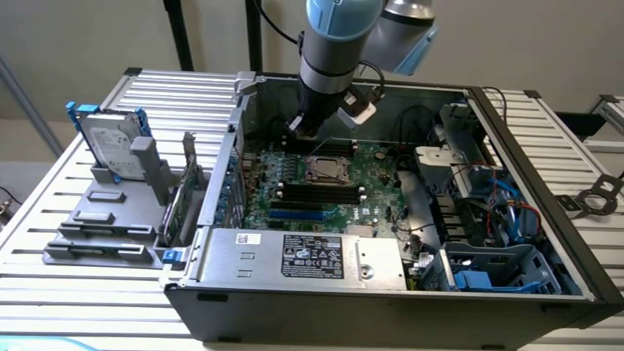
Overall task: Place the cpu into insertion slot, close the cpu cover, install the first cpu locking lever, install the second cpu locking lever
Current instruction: 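Install the first cpu locking lever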
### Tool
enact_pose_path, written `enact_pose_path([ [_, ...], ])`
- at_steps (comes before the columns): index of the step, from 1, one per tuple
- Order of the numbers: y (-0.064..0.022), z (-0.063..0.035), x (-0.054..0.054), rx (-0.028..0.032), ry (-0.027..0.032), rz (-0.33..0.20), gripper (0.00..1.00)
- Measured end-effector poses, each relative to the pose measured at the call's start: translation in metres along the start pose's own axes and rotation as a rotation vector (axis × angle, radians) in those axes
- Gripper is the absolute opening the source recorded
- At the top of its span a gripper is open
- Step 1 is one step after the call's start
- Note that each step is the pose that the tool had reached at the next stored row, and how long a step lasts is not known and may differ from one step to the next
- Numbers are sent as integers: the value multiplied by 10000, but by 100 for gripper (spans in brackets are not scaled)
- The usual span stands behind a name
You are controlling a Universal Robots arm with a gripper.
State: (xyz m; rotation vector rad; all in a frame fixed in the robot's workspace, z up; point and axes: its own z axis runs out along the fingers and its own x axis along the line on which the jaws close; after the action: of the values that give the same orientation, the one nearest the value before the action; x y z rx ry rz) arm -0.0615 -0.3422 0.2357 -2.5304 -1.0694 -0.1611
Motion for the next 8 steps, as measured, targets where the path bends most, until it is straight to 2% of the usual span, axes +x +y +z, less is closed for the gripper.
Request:
enact_pose_path([
  [4, 22, 65, -18, -29, 18, -14, 11],
  [8, 38, 112, -32, -84, 24, -30, 11],
])
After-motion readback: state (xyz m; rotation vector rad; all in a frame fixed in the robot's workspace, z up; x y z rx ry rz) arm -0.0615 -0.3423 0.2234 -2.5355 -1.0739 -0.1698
